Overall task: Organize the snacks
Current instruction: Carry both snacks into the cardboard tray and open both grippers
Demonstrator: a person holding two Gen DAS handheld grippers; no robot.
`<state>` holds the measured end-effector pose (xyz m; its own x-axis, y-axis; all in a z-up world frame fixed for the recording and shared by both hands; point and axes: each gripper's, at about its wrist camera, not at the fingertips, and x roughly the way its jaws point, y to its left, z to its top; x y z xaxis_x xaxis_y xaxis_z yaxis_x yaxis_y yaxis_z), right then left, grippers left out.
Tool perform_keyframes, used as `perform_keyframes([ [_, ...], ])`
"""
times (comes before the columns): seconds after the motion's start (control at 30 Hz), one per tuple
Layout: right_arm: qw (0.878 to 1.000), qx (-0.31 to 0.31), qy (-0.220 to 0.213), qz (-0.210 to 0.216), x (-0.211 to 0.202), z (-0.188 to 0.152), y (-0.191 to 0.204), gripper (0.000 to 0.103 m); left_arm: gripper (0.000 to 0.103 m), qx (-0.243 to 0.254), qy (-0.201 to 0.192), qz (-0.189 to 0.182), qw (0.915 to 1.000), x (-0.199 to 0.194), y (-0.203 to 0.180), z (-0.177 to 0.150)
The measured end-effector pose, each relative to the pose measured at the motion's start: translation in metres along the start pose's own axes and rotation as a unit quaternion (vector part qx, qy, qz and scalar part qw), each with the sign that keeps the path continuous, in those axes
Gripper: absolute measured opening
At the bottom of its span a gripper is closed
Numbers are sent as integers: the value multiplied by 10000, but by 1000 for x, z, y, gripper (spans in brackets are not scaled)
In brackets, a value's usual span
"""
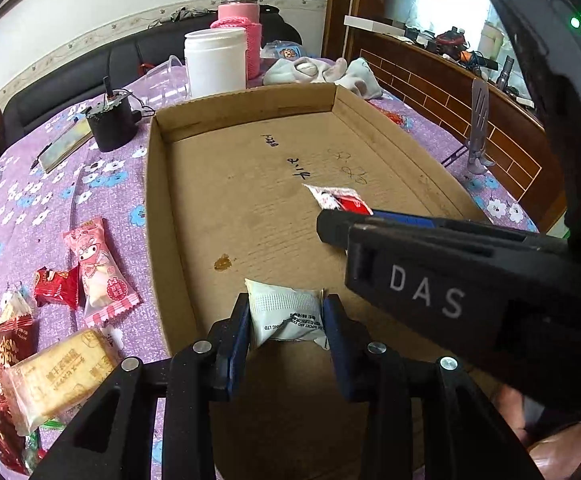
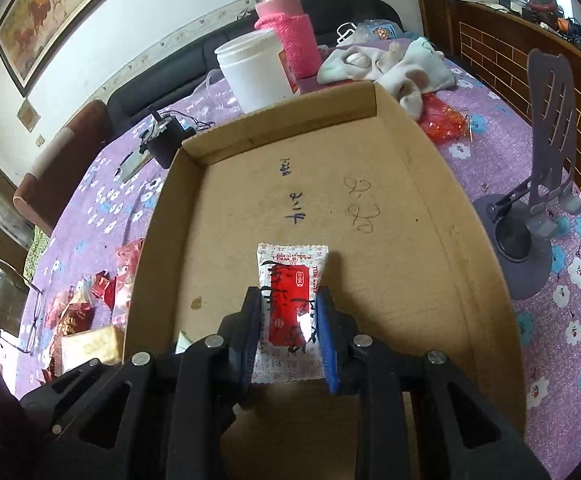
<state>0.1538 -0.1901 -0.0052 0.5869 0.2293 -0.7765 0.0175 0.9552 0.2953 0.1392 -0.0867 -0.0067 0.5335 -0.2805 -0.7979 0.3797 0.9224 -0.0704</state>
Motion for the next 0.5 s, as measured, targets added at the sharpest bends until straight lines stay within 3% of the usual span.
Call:
perform_keyframes([
  [0.5,9999,38,46,-86,3,0,0,30,43,61,-24,3,10000,0,-4,-1],
])
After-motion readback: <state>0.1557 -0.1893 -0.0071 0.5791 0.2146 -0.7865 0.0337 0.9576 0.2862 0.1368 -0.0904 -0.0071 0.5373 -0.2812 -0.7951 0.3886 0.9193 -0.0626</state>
